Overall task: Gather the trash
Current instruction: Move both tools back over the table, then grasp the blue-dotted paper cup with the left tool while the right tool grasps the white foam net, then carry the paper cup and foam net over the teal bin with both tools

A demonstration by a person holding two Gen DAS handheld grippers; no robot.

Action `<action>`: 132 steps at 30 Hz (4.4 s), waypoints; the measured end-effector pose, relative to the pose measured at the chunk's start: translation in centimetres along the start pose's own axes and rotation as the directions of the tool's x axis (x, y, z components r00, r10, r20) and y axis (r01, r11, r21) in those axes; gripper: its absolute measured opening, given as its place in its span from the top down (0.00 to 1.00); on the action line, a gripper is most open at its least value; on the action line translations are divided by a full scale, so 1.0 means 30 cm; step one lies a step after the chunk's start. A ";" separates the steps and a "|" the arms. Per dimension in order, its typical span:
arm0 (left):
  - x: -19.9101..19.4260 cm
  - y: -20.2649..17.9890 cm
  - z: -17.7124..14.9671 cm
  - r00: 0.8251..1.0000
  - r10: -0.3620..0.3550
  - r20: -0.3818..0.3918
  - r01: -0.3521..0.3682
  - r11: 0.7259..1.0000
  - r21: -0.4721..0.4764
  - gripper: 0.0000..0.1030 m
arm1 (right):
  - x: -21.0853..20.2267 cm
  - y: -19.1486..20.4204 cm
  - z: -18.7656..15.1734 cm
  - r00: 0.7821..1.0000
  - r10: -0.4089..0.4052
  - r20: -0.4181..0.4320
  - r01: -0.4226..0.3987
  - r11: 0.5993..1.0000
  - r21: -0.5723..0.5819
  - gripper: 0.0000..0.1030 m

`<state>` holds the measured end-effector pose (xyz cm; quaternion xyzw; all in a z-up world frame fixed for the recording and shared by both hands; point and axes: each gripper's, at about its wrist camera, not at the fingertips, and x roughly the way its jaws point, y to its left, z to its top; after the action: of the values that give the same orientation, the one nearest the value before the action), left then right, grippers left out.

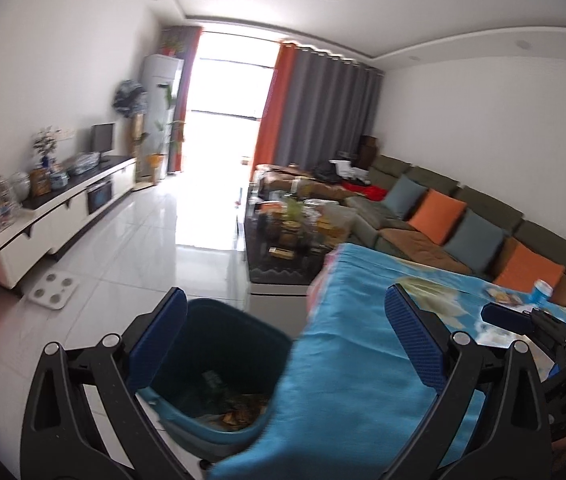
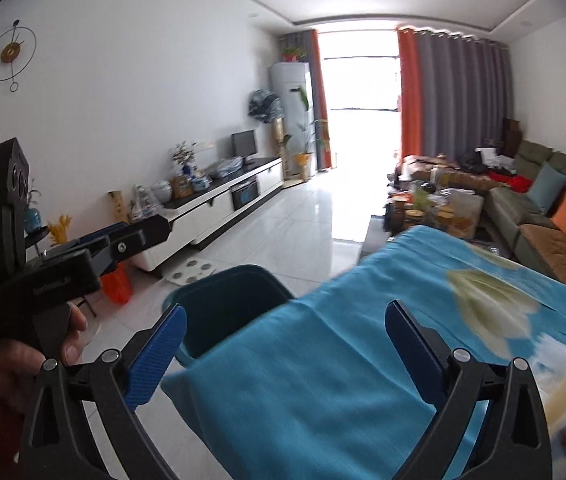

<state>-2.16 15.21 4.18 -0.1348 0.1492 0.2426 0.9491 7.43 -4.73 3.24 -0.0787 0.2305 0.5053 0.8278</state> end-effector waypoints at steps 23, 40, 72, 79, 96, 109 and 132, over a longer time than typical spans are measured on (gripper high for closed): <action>0.029 -0.529 -0.213 0.882 -0.425 -0.202 0.454 0.882 0.126 0.05 | -0.484 -0.242 -0.359 0.857 -0.515 0.020 0.504 0.846 0.173 0.07; 0.128 -0.642 -0.250 0.828 -0.481 -0.287 0.535 0.831 0.152 0.05 | -0.452 -0.351 -0.356 0.842 -0.540 -0.021 0.534 0.825 0.185 0.07; 0.468 -0.880 -0.316 0.732 -0.529 -0.428 0.638 0.753 0.161 0.48 | -0.307 -0.510 -0.281 0.883 -0.451 -0.132 0.469 0.864 0.183 0.68; 0.477 -0.891 -0.331 0.709 -0.542 -0.451 0.662 0.732 0.163 0.72 | -0.328 -0.516 -0.286 0.896 -0.427 -0.121 0.444 0.868 0.222 0.87; 0.339 -0.800 -0.236 0.740 -0.599 -0.307 0.662 0.728 0.177 0.78 | -0.449 -0.460 -0.217 0.866 -0.501 -0.007 0.491 0.846 0.208 0.89; 0.172 -0.581 -0.130 0.826 -0.537 -0.170 0.562 0.805 0.189 0.78 | -0.472 -0.359 -0.119 0.893 -0.438 0.107 0.419 0.893 0.166 0.89; -0.101 -0.132 -0.033 0.961 -0.276 -0.010 0.275 0.954 0.120 0.78 | -0.092 -0.143 0.023 0.997 -0.068 0.041 0.064 0.993 0.102 0.89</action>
<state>-2.94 10.27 5.06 -0.0959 0.1400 0.0989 0.9805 10.32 -8.72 4.69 -0.0331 0.2343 0.4670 0.8520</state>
